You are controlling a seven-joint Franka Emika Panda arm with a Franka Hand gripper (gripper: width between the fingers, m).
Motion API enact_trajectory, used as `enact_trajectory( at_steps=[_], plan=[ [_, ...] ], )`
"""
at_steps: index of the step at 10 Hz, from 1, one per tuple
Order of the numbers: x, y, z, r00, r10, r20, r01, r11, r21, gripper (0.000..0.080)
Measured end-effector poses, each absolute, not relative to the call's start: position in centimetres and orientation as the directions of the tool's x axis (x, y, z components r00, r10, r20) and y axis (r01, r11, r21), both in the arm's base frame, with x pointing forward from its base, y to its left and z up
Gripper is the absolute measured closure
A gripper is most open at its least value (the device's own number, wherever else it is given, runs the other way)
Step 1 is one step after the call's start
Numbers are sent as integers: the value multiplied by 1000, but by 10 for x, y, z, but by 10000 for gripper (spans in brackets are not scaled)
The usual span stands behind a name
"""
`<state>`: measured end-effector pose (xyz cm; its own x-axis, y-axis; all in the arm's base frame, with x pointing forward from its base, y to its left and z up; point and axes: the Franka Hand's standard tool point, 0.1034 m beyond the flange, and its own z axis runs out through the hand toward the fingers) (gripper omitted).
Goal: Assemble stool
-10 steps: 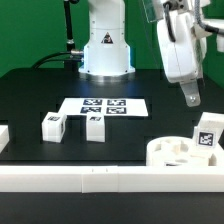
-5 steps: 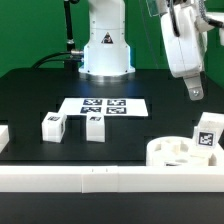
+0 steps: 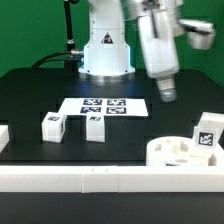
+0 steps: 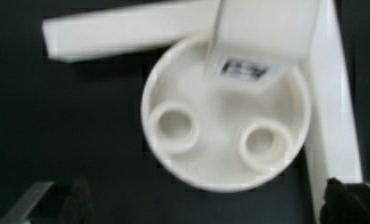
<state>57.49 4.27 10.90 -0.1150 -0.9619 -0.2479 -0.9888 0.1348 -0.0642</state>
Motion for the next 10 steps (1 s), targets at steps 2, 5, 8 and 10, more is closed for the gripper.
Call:
enact_trajectory(
  at_steps=[2,5,8,10],
  plan=[
    [566,22,101,-99,-969,-227,-991,117,-64,150],
    [566,25,100,-74,-971,-227,-993,92,-70,150],
    [569,32,92,441,-887,-137,-897,-430,-101,150],
    [567,33,87,669,-738,-88,-743,-659,-119,150]
  ],
)
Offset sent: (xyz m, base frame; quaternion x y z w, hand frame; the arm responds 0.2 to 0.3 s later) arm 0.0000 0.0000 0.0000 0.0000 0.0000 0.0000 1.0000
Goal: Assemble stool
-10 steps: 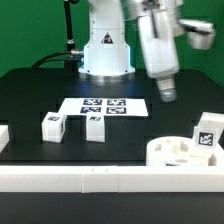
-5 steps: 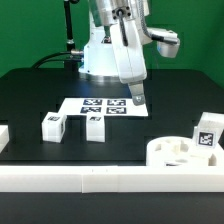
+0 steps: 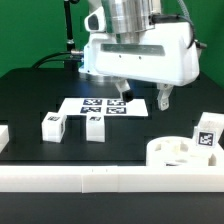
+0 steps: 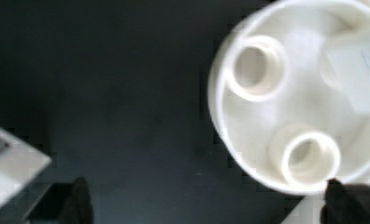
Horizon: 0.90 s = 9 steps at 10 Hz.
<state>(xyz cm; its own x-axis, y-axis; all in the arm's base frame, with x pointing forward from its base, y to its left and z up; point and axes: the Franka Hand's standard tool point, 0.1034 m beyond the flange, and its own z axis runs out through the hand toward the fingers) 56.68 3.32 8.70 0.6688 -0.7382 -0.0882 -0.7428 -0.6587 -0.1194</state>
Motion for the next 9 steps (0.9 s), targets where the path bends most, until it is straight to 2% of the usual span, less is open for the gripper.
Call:
enact_trajectory(
  at_steps=[3,5,7,9],
  plan=[
    [568,32,88,824,-564,-56,-566,-813,-136,150],
    [569,31,87,941,-337,-10,-335,-931,-146,150],
    [569,21,80,996,-57,65,-49,-991,-125,150],
    [549,-14,60,994,-49,100,-40,-995,-96,150]
  ],
)
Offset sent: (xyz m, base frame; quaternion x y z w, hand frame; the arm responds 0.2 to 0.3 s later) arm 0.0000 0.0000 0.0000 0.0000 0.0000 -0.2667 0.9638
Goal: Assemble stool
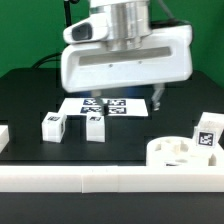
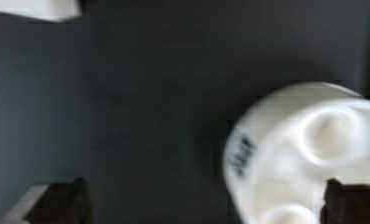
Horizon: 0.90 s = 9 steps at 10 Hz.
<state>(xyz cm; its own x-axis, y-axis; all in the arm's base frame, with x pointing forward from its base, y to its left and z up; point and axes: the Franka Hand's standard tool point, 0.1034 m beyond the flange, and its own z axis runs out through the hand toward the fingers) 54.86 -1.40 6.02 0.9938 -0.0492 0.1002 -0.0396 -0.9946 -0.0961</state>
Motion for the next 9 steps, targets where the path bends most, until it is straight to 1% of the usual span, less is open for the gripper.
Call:
enact_trajectory(
  at_steps=[1,2,4,5,6,7,8,9],
  plan=[
    [542,-34,53,995,-36,97,-28,-996,-88,150],
    [540,-54,48,991,-59,117,-51,-996,-70,150],
    [538,-47,47,996,-58,67,-52,-994,-93,150],
    [539,-49,47,995,-60,75,-54,-995,-89,150],
    [534,-43,46,998,-61,20,-58,-992,-112,150],
    [526,-36,45,991,-81,-106,-95,-987,-133,150],
    [522,-38,44,968,-100,-229,-130,-984,-121,150],
    [522,-44,45,936,-111,-334,-148,-985,-87,150]
  ],
)
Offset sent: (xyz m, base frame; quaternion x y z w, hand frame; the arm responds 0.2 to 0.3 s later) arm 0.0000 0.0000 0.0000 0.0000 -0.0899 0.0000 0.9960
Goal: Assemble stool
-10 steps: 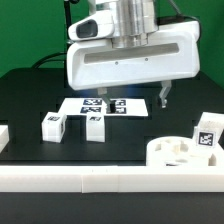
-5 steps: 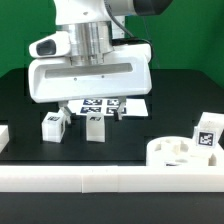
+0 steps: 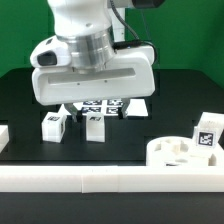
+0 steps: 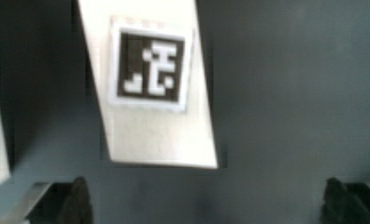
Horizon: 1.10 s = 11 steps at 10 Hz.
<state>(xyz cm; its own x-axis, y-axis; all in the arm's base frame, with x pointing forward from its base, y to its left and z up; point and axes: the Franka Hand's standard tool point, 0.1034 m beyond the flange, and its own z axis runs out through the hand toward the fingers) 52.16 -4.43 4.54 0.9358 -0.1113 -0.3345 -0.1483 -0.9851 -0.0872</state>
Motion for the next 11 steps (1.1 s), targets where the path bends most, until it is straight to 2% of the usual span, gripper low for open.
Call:
enact_trajectory(
  at_steps=[2,5,6,8,11],
  plan=[
    [516,-41,44,844,-89,-528,-164,-982,-97,150],
    [509,-38,41,686,-37,-727,-174,-978,-115,150],
    [514,-39,36,670,-34,-742,-173,-979,-112,150],
    [515,-38,29,669,-77,-739,-166,-985,-48,150],
    [515,-41,23,665,-79,-743,-169,-984,-47,150]
  ],
)
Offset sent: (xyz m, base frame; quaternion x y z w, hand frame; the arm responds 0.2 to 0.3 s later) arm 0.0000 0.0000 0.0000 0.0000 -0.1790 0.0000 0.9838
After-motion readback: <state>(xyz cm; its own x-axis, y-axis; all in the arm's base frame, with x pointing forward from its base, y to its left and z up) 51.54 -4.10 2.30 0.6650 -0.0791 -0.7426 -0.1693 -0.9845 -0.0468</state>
